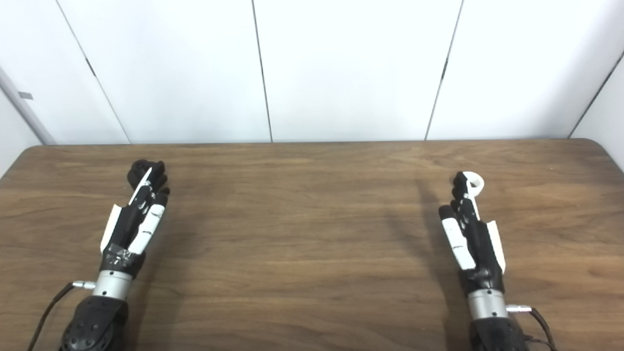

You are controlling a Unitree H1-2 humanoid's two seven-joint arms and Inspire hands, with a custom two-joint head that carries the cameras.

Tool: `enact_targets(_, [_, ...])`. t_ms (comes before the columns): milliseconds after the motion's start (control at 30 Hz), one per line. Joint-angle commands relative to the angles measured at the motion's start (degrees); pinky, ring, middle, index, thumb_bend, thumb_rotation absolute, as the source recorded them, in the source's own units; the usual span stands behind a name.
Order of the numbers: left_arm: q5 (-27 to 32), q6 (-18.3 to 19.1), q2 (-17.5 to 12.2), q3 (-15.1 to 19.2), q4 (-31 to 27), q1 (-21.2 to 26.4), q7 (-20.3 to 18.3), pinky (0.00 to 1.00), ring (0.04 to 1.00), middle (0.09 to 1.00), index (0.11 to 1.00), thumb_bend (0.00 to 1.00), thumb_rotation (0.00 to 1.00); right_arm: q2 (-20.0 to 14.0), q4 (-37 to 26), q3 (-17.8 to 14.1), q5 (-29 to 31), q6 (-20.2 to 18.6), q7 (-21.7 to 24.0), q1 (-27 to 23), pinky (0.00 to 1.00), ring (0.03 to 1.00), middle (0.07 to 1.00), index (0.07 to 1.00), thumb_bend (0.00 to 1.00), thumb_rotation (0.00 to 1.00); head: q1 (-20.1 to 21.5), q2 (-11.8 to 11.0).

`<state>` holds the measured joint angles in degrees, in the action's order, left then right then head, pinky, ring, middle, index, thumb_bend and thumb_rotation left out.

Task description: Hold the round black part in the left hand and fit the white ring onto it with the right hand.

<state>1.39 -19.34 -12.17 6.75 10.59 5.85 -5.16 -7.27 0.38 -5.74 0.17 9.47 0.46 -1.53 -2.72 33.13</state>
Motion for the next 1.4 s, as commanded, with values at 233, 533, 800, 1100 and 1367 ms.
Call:
enact_targets(233, [-0.7, -0.3, 1.1, -0.7, 3.6, -3.3, 0.7, 0.94, 0.983, 0.991, 0.976, 0.5, 0.75, 0.2, 4.9, 0.5, 0.8, 2.3, 0.4, 1.1, 1.0, 1.0, 1.0, 1.0, 0.45, 0.84, 0.0, -0.5])
enact_targets(533, [-1.9, -1.1, 1.5, -0.7, 3.9, -3.4, 1.8, 0.93, 0.972, 0.98, 0.963, 0.51, 0.69, 0.1, 5.6, 0.5, 1.4, 2.8, 0.7, 1.1, 1.0, 1.0, 1.0, 1.0, 0.44, 0.83, -2.2, -1.5])
enact_targets(800, [-12.9, -7.0, 3.1, 0.2, 5.4, -2.3, 12.8, 0.75, 0.822, 0.844, 0.849, 0.72, 0.18, -0.4, 6.1, 0.6, 0.8, 2.6, 0.6, 1.3, 1.0, 1.0, 1.0, 1.0, 0.39, 0.85, -3.3, -2.3])
enact_targets(1100, [-28.9, -7.6, -1.4, -5.6, 7.9, 1.1, 34.2, 0.65, 0.72, 0.751, 0.758, 0.86, 0.15, -1.0, 7.1, 0.4, 1.7, 3.3, 1.1, 1.2, 1.0, 1.0, 1.0, 1.0, 0.39, 0.85, -6.1, -3.2])
enact_targets(1367, [-40.5, -7.6, -6.5, -9.2, 13.8, 4.1, 46.9, 0.73, 0.819, 0.845, 0.85, 0.85, 0.15, -1.3, 7.8, 0.4, 2.0, 4.7, 1.4, 1.4, 1.0, 1.0, 1.0, 1.0, 0.37, 0.87, -8.1, -3.9])
